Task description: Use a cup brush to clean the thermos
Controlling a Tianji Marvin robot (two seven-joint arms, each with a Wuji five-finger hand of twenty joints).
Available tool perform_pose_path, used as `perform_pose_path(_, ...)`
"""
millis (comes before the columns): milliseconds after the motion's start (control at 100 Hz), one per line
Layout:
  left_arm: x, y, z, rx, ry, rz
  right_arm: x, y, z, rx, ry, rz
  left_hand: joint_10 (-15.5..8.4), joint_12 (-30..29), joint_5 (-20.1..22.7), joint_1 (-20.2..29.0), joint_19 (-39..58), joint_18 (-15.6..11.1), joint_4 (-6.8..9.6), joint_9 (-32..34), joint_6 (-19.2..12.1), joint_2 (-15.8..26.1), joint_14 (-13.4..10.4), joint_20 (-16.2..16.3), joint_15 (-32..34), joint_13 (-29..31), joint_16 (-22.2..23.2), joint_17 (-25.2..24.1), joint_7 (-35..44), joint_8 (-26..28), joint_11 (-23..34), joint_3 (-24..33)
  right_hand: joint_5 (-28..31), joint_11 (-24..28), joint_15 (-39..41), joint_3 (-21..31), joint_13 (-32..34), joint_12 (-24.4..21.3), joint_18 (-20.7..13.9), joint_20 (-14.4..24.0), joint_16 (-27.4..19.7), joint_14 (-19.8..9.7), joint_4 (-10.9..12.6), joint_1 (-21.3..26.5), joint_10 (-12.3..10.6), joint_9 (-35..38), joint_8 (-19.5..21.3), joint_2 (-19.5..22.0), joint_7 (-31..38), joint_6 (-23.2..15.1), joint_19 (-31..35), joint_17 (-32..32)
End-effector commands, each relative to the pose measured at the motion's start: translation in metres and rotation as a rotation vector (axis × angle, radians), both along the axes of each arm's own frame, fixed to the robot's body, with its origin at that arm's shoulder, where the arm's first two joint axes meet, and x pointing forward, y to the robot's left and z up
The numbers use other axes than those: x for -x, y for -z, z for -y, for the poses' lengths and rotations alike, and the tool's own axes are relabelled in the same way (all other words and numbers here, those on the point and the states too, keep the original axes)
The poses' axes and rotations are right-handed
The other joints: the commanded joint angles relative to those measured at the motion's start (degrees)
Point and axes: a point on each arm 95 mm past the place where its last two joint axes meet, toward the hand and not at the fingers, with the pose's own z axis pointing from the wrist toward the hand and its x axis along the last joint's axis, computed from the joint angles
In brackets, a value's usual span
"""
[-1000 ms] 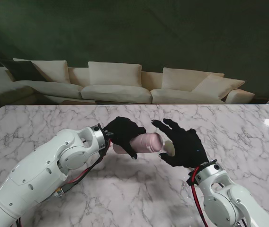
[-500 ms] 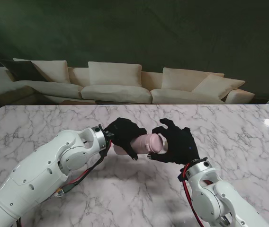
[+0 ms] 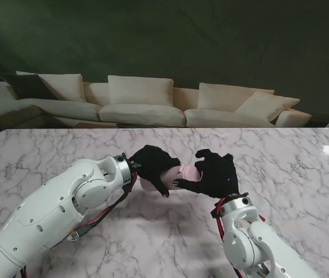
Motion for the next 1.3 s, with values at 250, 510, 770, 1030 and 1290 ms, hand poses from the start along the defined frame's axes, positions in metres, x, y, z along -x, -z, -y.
perform_pose_path(250,-0.003,-0.005,0.001,-0.006,-0.007,0.004,0.009,0.001,-0.004,-0.076,-0.001,-0.065,-4.44,3.52,4.66,14.87,1.94,-2.96,6.27,4.11,-11.42,15.93,0.61,1.39,3.67,1.89,0.68,0.21,9.52,3.91,7.54,30.33,-43.69,-0.91,-2.47,5.72,-6.08,-0.23,-0.58,-1.49,-0.43,0.08,1.27,-11.01,1.95,-18.97,-8.30,8.26,-20.99,0.01,2.40,0.20)
perform_pose_path(510,-0.002,-0.007,-0.002,-0.003,-0.007,0.017,0.014,-0.004,0.013,-0.026,-0.060,-0.047,-4.58,3.52,4.60,14.84,1.92,-2.93,6.26,4.10,-11.42,15.93,0.60,1.39,3.71,1.94,0.66,0.18,9.46,3.89,7.54,30.25,-55.57,-12.76,-14.95,5.21,-8.21,-5.51,-1.65,-7.32,-7.61,2.89,2.35,4.38,0.74,-23.54,-2.32,-1.79,-38.63,-6.33,-1.62,1.10)
perform_pose_path(770,-0.002,-0.008,-0.004,0.000,-0.005,0.025,0.013,-0.008,0.015,-0.030,-0.155,0.001,-4.48,3.50,4.62,14.91,1.93,-3.04,6.28,4.06,-11.42,15.97,0.69,1.38,3.69,1.86,0.64,0.22,9.48,3.92,7.53,30.22,-54.91,13.95,2.61,2.98,1.54,5.68,-16.59,-5.05,0.97,-3.00,5.07,22.77,3.42,-22.51,-0.73,-7.83,-19.36,5.49,9.24,14.55)
perform_pose_path(1030,-0.001,-0.007,-0.002,0.001,-0.003,0.019,0.010,0.001,0.003,-0.043,-0.144,-0.043,-4.49,3.51,4.54,14.91,1.91,-2.99,6.26,4.04,-11.47,16.02,0.60,1.38,3.69,1.86,0.63,0.20,9.43,3.93,7.52,30.15,-53.21,29.81,21.33,13.94,13.89,19.45,-15.44,4.36,9.48,-6.41,2.25,20.54,-5.56,-4.37,-1.66,-4.51,-6.78,-0.18,21.79,24.61)
perform_pose_path(1290,-0.001,-0.005,0.001,-0.004,0.000,0.010,0.009,0.010,-0.009,-0.137,-0.047,-0.129,-4.44,3.51,4.62,14.93,1.92,-3.02,6.28,4.05,-11.46,16.05,0.60,1.38,3.72,1.89,0.62,0.21,9.46,3.95,7.54,30.12,-41.68,27.98,30.03,1.35,39.77,15.23,-5.25,1.01,8.23,2.33,-0.18,5.38,-3.78,31.78,-10.69,9.26,-4.93,5.00,29.93,39.43)
